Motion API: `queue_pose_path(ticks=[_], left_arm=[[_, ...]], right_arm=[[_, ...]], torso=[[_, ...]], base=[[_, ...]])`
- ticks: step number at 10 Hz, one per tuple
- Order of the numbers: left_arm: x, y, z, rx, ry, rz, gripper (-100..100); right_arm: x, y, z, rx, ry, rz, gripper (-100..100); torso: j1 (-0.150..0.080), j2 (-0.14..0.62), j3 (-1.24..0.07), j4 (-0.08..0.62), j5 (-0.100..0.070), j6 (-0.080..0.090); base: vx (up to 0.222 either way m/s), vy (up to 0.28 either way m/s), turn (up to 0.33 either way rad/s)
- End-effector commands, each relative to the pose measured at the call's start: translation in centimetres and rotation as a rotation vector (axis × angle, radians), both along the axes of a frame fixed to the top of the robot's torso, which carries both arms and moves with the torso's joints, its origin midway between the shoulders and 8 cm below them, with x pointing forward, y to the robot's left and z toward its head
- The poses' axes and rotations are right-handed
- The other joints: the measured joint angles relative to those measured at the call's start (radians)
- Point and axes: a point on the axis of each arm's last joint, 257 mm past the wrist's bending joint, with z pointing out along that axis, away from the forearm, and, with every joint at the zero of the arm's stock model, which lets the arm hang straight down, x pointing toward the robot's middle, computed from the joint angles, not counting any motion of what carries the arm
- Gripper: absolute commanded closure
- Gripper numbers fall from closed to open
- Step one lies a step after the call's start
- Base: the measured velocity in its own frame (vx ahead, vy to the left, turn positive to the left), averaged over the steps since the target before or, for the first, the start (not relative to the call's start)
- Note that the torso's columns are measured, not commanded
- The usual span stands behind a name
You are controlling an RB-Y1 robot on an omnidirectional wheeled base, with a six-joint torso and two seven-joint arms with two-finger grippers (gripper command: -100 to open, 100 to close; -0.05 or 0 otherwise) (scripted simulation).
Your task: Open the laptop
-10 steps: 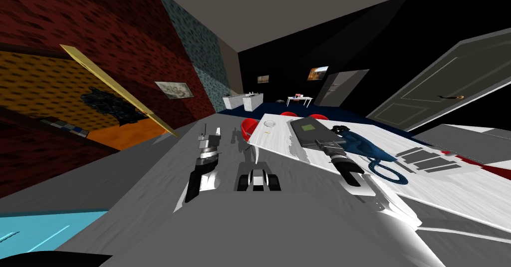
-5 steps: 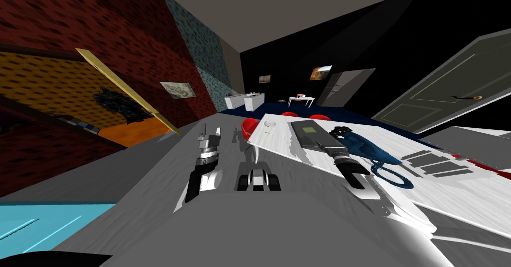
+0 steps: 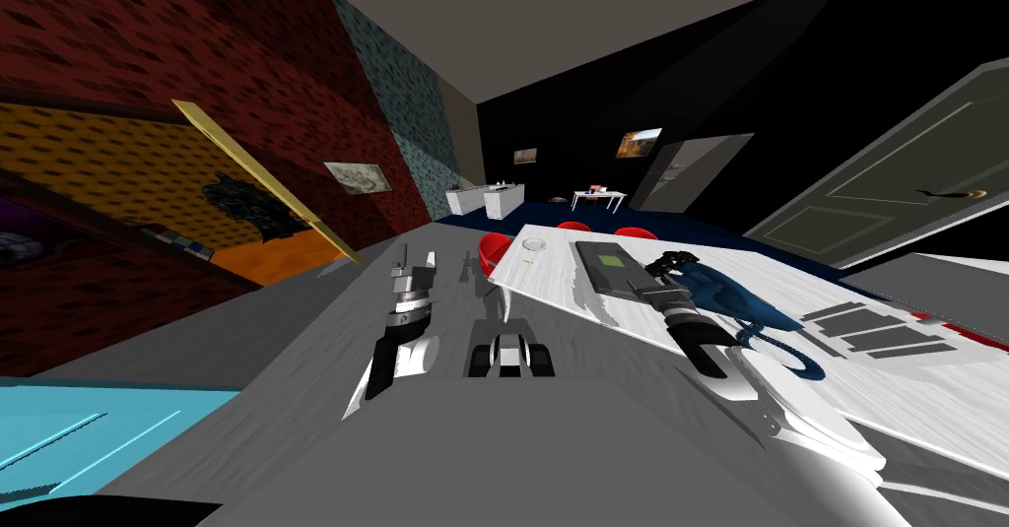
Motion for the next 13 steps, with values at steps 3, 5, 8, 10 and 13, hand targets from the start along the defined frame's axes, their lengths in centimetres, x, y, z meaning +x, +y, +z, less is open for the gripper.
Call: queue_pose_path(ticks=[3, 5, 8, 10, 13], left_arm=[[0.0, 0.0, 0.0, 0.0, 0.0, 0.0, 0], [0.0, 0.0, 0.0, 0.0, 0.0, 0.0, 0], [0.0, 0.0, 0.0, 0.0, 0.0, 0.0, 0], [0.0, 0.0, 0.0, 0.0, 0.0, 0.0, 0], [0.0, 0.0, 0.0, 0.0, 0.0, 0.0, 0]], right_arm=[[-0.6, 0.0, 0.5, -0.181, 0.073, 0.008, -100], [-0.8, 0.1, 0.9, -0.263, 0.105, 0.013, -100], [-1.1, 0.1, 1.4, -0.4, 0.157, 0.02, -100], [-1.4, 0.1, 1.7, -0.5, 0.196, 0.025, -100], [-1.9, 0.2, 2.2, -0.656, 0.258, 0.032, -100]], torso=[[0.0, 0.0, 0.0, 0.0, 0.0, 0.0], [0.0, 0.0, 0.0, 0.0, 0.0, 0.0], [0.0, 0.0, 0.0, 0.0, 0.0, 0.0], [0.0, 0.0, 0.0, 0.0, 0.0, 0.0], [-0.001, 0.0, 0.0, 0.0, 0.0, 0.0]], base=[[-0.007, -0.022, 0.037], [-0.006, -0.024, 0.038], [-0.01, -0.024, 0.042], [-0.008, -0.029, 0.048], [-0.011, -0.033, 0.044]])
